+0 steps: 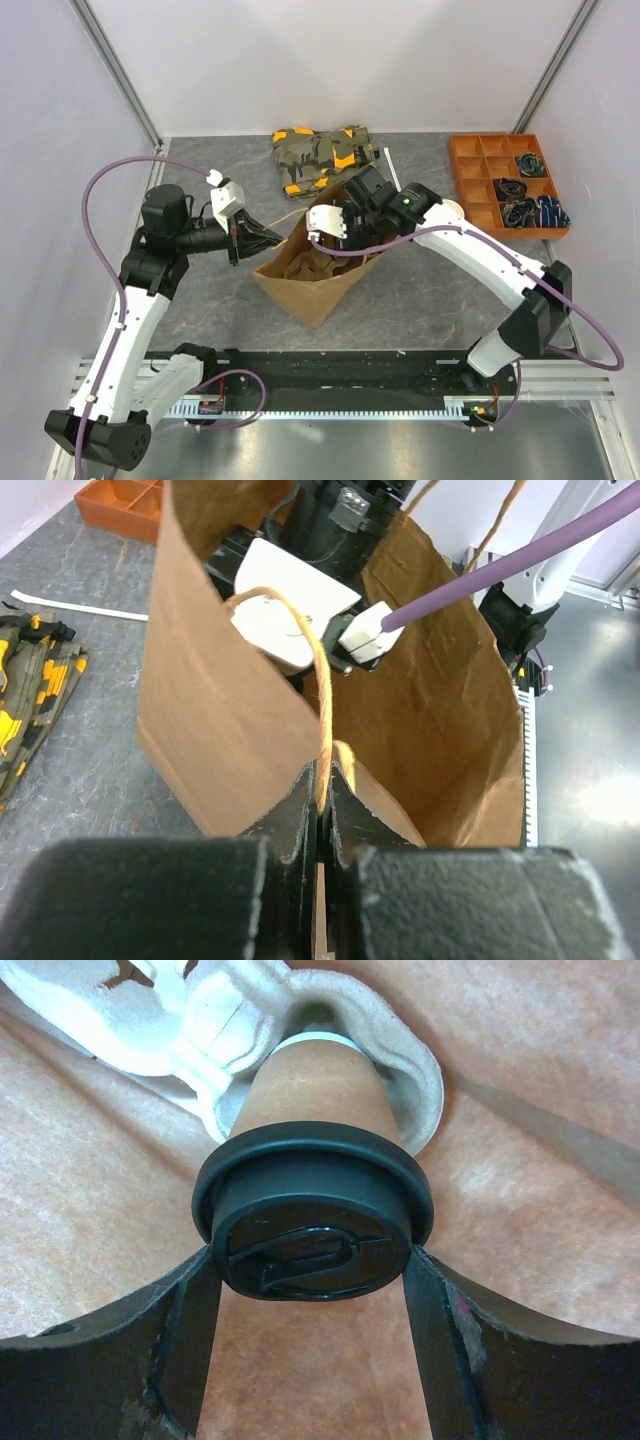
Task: Pack the takeout coffee
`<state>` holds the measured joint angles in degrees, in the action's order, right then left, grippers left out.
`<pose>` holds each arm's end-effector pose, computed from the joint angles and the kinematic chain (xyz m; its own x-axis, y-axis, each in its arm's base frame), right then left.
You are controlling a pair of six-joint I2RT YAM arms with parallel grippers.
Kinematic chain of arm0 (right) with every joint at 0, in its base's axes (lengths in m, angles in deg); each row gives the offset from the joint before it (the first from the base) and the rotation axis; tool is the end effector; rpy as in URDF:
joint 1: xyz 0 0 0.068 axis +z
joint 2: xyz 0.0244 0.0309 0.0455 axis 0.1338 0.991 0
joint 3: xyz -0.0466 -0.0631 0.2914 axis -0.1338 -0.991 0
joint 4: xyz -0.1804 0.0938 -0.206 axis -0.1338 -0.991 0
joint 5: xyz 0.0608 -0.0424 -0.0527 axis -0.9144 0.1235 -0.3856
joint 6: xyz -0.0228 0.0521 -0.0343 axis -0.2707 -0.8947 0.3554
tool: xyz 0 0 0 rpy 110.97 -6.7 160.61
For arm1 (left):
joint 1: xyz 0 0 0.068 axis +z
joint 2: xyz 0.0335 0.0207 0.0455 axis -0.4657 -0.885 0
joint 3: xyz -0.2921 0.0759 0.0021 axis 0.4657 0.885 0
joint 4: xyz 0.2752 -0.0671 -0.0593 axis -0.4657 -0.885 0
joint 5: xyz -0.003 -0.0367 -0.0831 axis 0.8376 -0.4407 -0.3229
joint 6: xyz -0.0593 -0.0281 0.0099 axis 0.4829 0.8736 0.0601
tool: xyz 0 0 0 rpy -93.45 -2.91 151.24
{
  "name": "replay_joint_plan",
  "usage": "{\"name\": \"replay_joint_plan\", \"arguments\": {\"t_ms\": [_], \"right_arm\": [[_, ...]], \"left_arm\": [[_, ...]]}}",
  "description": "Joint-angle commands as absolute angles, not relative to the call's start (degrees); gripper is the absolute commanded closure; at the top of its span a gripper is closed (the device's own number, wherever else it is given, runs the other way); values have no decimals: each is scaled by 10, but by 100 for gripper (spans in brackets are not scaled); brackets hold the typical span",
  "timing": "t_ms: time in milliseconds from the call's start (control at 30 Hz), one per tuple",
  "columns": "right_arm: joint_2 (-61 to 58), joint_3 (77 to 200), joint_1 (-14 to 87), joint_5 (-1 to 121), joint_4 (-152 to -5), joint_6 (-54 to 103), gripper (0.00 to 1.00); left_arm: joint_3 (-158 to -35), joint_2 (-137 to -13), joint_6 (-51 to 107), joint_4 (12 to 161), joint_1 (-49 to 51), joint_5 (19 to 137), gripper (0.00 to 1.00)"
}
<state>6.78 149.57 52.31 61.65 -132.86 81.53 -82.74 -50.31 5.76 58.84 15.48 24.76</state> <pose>0.2540 0.2581 0.3492 0.1791 -0.8941 -0.4104 -0.9330 -0.0220 -0.3591 0.1779 -0.0861 0.4084 -0.1273 0.1139 -0.9853 0.9582 0.2706 -0.0925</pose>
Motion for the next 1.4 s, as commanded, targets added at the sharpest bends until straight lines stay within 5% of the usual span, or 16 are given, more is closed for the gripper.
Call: {"name": "replay_joint_plan", "arguments": {"t_ms": [0, 667, 1100, 1367], "right_arm": [[105, 1556, 526, 636, -1335, 811, 63], [241, 1652, 532, 647, -1483, 836, 62], [253, 1678, 533, 647, -1485, 836, 23], [235, 1680, 533, 648, -1463, 827, 7]], "left_arm": [[-825, -513, 62, 610, 151, 253, 98], [-824, -533, 148, 637, 153, 316, 98], [-818, -536, 154, 640, 152, 322, 98], [-822, -545, 154, 640, 153, 320, 98]]}}
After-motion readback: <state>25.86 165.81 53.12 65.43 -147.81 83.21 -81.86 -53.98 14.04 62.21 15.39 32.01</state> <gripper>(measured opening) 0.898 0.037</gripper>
